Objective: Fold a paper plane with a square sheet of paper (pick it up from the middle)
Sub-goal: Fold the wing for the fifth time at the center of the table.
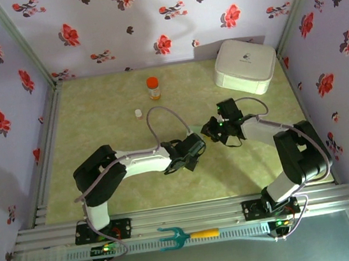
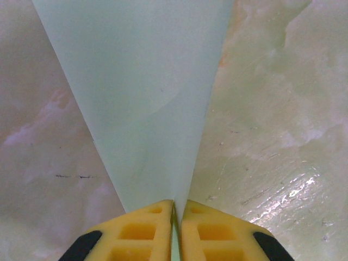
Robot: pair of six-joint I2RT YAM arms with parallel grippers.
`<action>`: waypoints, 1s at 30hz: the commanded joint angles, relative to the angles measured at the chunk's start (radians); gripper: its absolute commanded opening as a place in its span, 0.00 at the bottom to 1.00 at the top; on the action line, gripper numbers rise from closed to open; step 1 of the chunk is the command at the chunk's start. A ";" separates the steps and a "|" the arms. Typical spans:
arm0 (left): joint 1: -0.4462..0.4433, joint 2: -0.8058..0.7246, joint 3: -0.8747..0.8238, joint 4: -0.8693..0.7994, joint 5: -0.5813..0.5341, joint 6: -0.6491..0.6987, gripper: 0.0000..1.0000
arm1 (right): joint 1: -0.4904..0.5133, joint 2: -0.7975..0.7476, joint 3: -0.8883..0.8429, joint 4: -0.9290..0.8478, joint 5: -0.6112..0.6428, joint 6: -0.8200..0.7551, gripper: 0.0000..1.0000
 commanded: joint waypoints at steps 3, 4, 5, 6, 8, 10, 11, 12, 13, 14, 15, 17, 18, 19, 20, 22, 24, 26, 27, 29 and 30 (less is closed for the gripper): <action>0.004 -0.032 -0.013 0.005 -0.005 0.020 0.13 | -0.003 0.021 -0.012 0.026 -0.025 0.010 0.13; 0.004 -0.032 -0.012 0.003 -0.006 0.021 0.14 | -0.002 0.022 -0.014 0.030 -0.028 0.012 0.12; 0.004 -0.032 -0.010 0.001 -0.006 0.020 0.15 | -0.003 0.021 -0.015 0.032 -0.028 0.014 0.10; 0.005 -0.034 -0.009 0.001 -0.007 0.021 0.16 | -0.003 0.019 -0.019 0.034 -0.027 0.016 0.08; 0.004 -0.036 -0.008 0.000 -0.009 0.019 0.19 | -0.003 0.015 -0.024 0.045 -0.027 0.026 0.05; 0.004 -0.037 -0.004 0.000 -0.010 0.018 0.23 | -0.003 0.013 -0.029 0.054 -0.033 0.034 0.03; 0.004 -0.037 -0.002 0.000 -0.007 0.017 0.24 | -0.003 0.012 -0.033 0.064 -0.036 0.040 0.03; 0.004 -0.037 0.000 0.000 -0.008 0.017 0.24 | -0.003 0.011 -0.036 0.072 -0.040 0.045 0.02; 0.005 -0.036 0.003 -0.002 -0.008 0.016 0.24 | -0.004 0.012 -0.038 0.076 -0.041 0.050 0.02; 0.005 -0.034 0.005 -0.003 -0.010 0.016 0.24 | -0.004 0.012 -0.038 0.077 -0.042 0.051 0.02; 0.004 -0.035 0.005 -0.003 -0.010 0.015 0.24 | -0.003 0.013 -0.038 0.079 -0.041 0.052 0.02; 0.004 -0.031 0.008 -0.005 -0.010 0.013 0.24 | -0.003 0.014 -0.041 0.081 -0.043 0.053 0.02; 0.004 -0.030 0.008 -0.006 -0.009 0.012 0.24 | -0.004 0.013 -0.040 0.082 -0.043 0.055 0.02; 0.004 -0.030 0.008 -0.006 -0.010 0.012 0.23 | -0.003 0.012 -0.041 0.083 -0.045 0.058 0.02; 0.004 -0.030 0.007 -0.005 -0.010 0.011 0.24 | -0.003 0.011 -0.040 0.084 -0.045 0.057 0.01; 0.004 -0.030 0.008 -0.004 -0.011 0.010 0.25 | -0.004 0.007 -0.043 0.084 -0.044 0.057 0.01; 0.003 -0.032 0.009 -0.001 -0.012 0.010 0.25 | -0.003 0.008 -0.043 0.083 -0.045 0.056 0.01; 0.004 -0.033 0.008 0.001 -0.022 0.007 0.25 | -0.003 0.007 -0.044 0.083 -0.045 0.058 0.00; 0.004 -0.033 0.007 -0.002 -0.025 0.007 0.25 | -0.003 0.008 -0.044 0.083 -0.046 0.058 0.00; 0.004 -0.029 0.009 -0.007 -0.031 0.007 0.24 | -0.002 0.006 -0.044 0.083 -0.045 0.057 0.00; 0.004 -0.027 0.010 -0.010 -0.031 0.007 0.24 | -0.003 0.007 -0.043 0.083 -0.045 0.056 0.00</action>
